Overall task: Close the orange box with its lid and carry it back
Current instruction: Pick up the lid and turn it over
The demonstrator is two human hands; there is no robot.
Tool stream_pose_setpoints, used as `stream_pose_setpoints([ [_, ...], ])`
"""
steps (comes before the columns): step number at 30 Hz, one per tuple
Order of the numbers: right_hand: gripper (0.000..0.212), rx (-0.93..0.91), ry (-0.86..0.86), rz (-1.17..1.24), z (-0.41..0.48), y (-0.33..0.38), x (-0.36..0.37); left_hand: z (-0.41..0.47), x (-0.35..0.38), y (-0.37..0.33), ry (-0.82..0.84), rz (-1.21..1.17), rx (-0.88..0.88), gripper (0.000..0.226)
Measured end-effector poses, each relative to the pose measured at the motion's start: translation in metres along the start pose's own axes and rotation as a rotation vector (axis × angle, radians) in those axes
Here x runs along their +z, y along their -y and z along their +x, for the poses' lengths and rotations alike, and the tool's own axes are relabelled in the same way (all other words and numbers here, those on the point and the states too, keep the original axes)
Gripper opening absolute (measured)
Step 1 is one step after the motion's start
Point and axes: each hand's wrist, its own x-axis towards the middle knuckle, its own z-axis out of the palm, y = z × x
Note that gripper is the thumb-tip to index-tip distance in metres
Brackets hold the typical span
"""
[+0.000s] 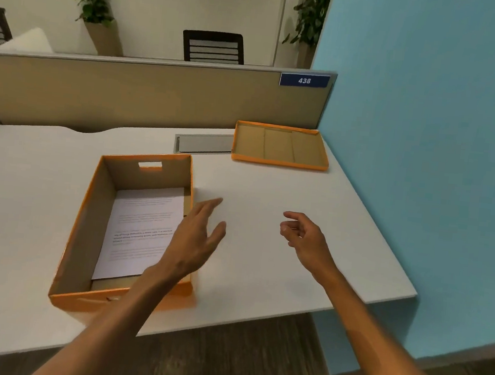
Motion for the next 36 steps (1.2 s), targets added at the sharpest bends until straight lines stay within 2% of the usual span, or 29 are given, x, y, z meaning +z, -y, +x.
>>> stream_pose_setpoints([
  [9,0.036,-0.009,0.016,-0.04,0.051,-0.02,-0.079,0.051,0.06,-0.04,-0.009,0.011,-0.08,0.057],
  [17,0.037,0.025,-0.01,-0.078,0.115,-0.039,-0.108,0.12,0.098,-0.039,-0.024,-0.044,-0.197,0.057],
  [22,0.038,0.056,-0.022,-0.149,0.167,-0.055,-0.114,0.178,0.127,-0.02,0.014,-0.029,-0.227,0.063],
  [26,0.043,0.117,-0.049,-0.192,0.221,-0.068,-0.118,0.236,0.141,0.004,0.005,-0.04,-0.308,0.077],
  [31,0.059,0.265,-0.107,-0.178,0.302,-0.09,-0.112,0.311,0.153,0.046,-0.039,-0.086,-0.455,0.097],
  [36,0.073,0.338,-0.23,-0.249,0.371,-0.113,-0.108,0.375,0.163,0.087,-0.107,-0.168,-0.591,0.1],
])
